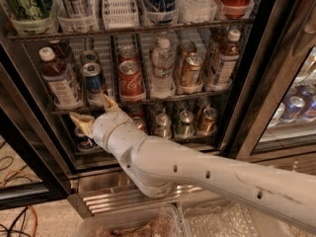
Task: Pick redbull can from middle shelf of fridge
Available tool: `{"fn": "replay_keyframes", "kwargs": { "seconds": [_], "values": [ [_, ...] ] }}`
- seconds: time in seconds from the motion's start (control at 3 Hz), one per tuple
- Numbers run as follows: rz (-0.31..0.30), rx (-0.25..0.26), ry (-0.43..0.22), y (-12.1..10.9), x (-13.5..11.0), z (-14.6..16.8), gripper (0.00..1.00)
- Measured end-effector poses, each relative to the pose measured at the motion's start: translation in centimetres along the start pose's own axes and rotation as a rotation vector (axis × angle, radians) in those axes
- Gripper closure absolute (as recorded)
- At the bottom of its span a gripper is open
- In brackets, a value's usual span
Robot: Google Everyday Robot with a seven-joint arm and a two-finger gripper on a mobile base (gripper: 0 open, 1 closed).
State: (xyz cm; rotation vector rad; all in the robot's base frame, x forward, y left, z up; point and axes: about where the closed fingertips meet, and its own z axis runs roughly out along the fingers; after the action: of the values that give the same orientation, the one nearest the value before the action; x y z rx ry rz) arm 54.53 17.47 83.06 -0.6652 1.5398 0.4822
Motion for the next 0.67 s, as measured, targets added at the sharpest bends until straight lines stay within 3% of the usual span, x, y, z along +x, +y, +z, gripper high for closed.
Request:
{"fn": "replay_keyframes", "kwargs": {
  "seconds": [0.33,0.67],
  "values": [
    [0.003,0.039,-0.001,-0.9,0.0,0.3,0.26],
    [0.005,0.084,-0.005,-2.3,-0.1,0.3,0.27]
  ]
}}
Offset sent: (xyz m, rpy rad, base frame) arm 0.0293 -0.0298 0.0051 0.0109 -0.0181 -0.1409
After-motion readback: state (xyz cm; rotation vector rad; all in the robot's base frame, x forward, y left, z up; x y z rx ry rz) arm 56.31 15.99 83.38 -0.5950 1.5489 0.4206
